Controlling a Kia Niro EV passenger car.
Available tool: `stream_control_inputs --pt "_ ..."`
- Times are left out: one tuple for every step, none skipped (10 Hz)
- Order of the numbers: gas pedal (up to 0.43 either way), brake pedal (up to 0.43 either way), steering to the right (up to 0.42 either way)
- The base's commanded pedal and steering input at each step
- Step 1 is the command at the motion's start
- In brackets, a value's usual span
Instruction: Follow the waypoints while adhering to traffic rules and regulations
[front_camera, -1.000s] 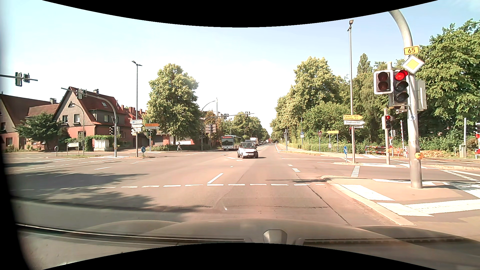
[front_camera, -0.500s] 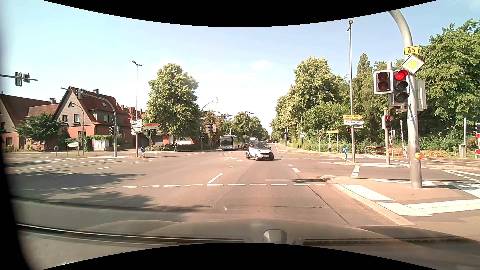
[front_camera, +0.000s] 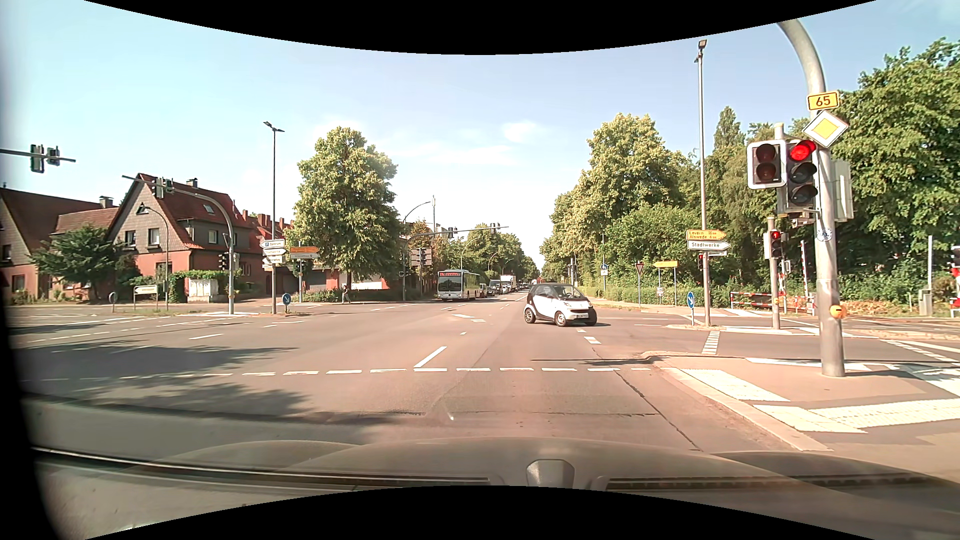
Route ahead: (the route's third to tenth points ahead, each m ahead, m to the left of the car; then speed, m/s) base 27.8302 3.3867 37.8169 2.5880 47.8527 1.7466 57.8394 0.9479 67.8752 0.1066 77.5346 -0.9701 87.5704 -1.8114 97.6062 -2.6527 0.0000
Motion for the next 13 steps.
stream_control_inputs --pt "0.0 0.28 0.016" --pt "0.0 0.28 0.016" --pt "0.0 0.28 0.016" --pt "0.0 0.274 0.016" --pt "0.0 0.28 0.016" --pt "0.0 0.28 0.016" --pt "0.0 0.28 0.016" --pt "0.0 0.28 0.016" --pt "0.0 0.28 0.016" --pt "0.0 0.28 0.016" --pt "0.0 0.28 0.016" --pt "0.0 0.28 0.016" --pt "0.0 0.28 0.016"
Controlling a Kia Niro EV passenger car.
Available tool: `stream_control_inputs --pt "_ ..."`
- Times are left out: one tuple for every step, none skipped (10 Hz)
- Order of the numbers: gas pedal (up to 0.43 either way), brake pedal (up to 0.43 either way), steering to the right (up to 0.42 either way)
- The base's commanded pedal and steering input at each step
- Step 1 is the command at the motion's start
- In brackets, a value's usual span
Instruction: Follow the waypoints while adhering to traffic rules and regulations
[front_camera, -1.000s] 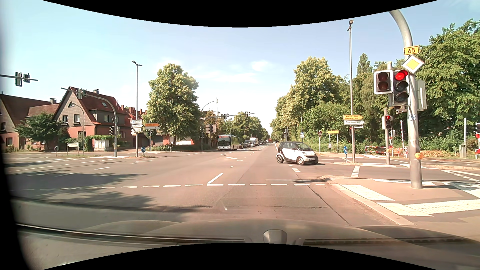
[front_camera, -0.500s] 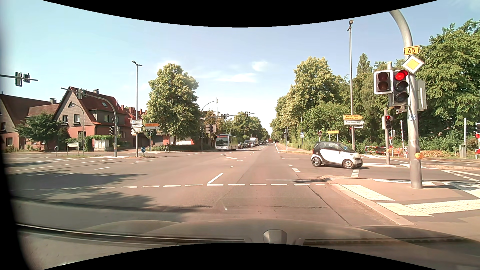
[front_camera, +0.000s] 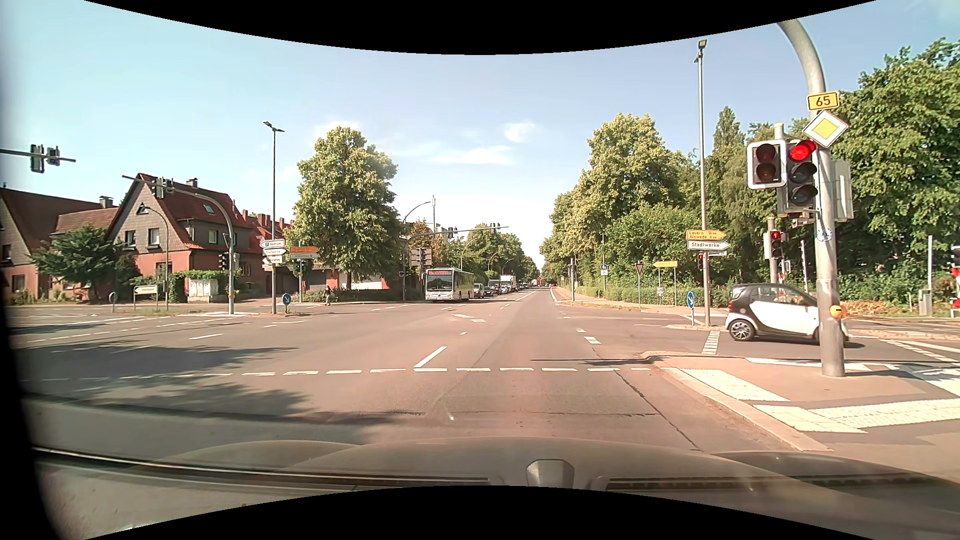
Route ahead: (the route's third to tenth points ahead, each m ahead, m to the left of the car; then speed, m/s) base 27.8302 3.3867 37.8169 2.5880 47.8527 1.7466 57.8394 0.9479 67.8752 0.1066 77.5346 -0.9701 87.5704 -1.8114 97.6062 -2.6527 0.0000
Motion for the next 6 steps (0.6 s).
stream_control_inputs --pt "0.0 0.28 0.016" --pt "0.0 0.28 0.016" --pt "0.0 0.28 0.016" --pt "0.0 0.28 0.016" --pt "0.0 0.28 0.016" --pt "0.0 0.28 0.016"
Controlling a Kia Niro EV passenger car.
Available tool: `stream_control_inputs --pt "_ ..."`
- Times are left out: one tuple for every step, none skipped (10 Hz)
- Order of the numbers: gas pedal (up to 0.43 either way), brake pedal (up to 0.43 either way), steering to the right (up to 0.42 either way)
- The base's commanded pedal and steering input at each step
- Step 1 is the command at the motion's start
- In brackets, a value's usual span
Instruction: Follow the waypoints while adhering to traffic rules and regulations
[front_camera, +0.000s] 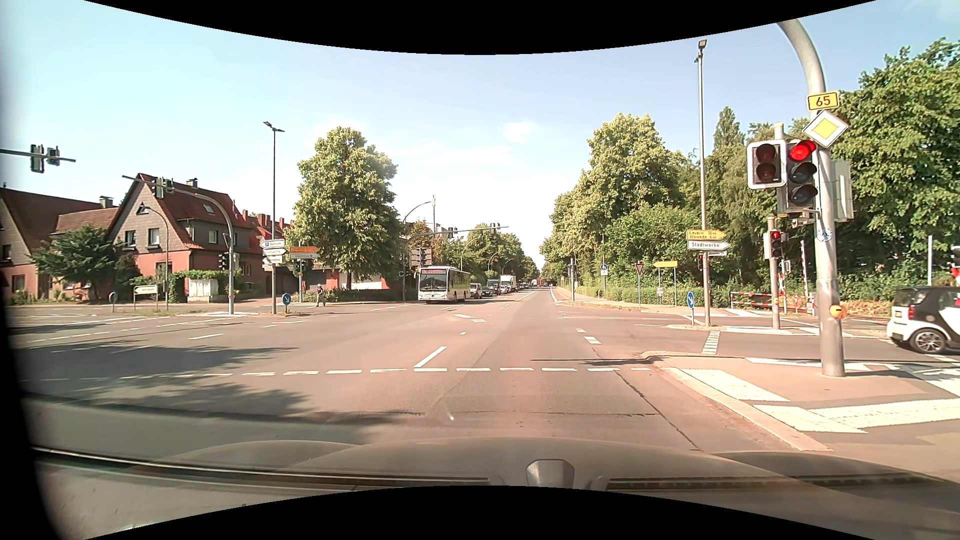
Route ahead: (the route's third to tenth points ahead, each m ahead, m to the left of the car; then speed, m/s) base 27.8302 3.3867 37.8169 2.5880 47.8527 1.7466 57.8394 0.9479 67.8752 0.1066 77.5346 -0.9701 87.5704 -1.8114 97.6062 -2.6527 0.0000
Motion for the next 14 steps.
stream_control_inputs --pt "0.0 0.28 0.016" --pt "0.0 0.28 0.016" --pt "0.0 0.28 0.016" --pt "0.0 0.28 0.016" --pt "0.0 0.28 0.016" --pt "0.0 0.28 0.016" --pt "0.0 0.28 0.016" --pt "0.0 0.28 0.016" --pt "0.0 0.28 0.016" --pt "0.0 0.274 0.016" --pt "0.0 0.28 0.016" --pt "0.0 0.28 0.016" --pt "0.0 0.28 0.016" --pt "0.0 0.28 0.016"
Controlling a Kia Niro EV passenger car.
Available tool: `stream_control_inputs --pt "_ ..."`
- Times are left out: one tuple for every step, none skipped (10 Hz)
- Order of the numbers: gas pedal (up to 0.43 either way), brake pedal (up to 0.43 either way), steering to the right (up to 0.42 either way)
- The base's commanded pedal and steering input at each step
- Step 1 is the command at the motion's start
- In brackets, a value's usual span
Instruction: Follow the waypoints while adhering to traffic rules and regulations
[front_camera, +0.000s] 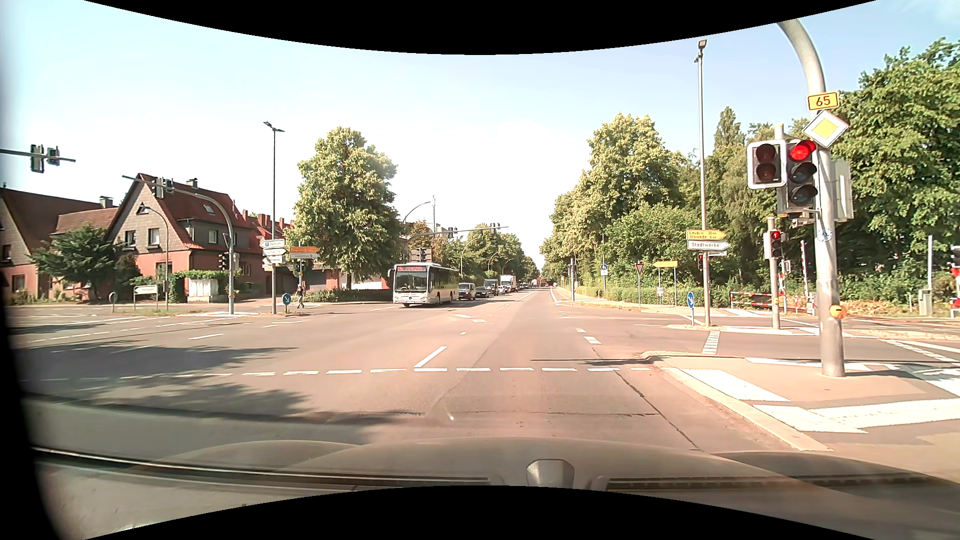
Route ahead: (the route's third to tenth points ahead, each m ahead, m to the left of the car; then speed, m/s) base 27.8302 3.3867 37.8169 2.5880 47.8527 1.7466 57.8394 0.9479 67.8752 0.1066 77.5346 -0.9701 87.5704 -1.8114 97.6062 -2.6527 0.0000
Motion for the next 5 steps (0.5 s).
stream_control_inputs --pt "0.0 0.28 0.016" --pt "0.0 0.28 0.016" --pt "0.0 0.28 0.016" --pt "0.0 0.28 0.016" --pt "0.0 0.28 0.016"
